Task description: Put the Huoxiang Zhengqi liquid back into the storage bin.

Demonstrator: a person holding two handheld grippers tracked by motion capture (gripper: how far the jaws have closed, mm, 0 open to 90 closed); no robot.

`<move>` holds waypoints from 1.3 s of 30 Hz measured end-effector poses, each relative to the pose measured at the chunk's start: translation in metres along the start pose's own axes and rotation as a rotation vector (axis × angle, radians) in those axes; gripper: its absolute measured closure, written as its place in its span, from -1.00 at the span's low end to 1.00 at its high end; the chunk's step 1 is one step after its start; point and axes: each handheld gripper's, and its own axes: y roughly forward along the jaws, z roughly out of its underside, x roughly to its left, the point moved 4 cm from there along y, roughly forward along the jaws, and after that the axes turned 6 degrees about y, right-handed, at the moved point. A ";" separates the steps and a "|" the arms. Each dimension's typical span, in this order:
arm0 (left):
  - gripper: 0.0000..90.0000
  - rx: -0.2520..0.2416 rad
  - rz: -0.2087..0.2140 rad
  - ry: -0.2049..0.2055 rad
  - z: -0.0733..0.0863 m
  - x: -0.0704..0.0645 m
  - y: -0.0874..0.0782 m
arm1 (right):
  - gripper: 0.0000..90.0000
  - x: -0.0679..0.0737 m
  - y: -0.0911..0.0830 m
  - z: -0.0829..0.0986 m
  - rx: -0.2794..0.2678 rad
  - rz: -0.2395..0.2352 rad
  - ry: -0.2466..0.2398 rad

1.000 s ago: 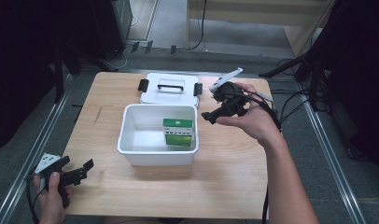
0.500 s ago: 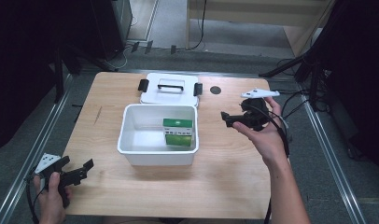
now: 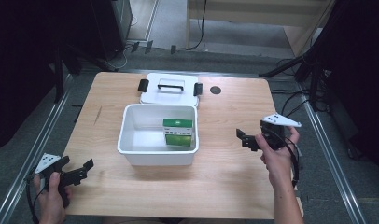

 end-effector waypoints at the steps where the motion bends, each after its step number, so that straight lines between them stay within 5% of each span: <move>1: -1.00 -0.001 0.000 -0.001 0.000 0.000 0.000 | -0.99 -0.004 -0.001 0.005 -0.011 0.019 0.003; 10: -1.00 0.001 -0.001 0.000 0.000 0.000 0.000 | -1.00 -0.040 -0.017 0.053 -0.067 0.077 0.072; 22: -1.00 0.002 -0.003 0.000 0.000 0.000 0.000 | -1.00 -0.076 -0.045 0.112 -0.054 0.162 0.144; 34: -1.00 0.000 -0.004 -0.002 0.000 0.000 0.000 | -1.00 -0.083 -0.065 0.143 -0.077 0.210 0.167; 39: -1.00 0.000 -0.001 -0.004 0.000 0.000 0.001 | -1.00 -0.076 -0.062 0.147 -0.077 0.286 0.151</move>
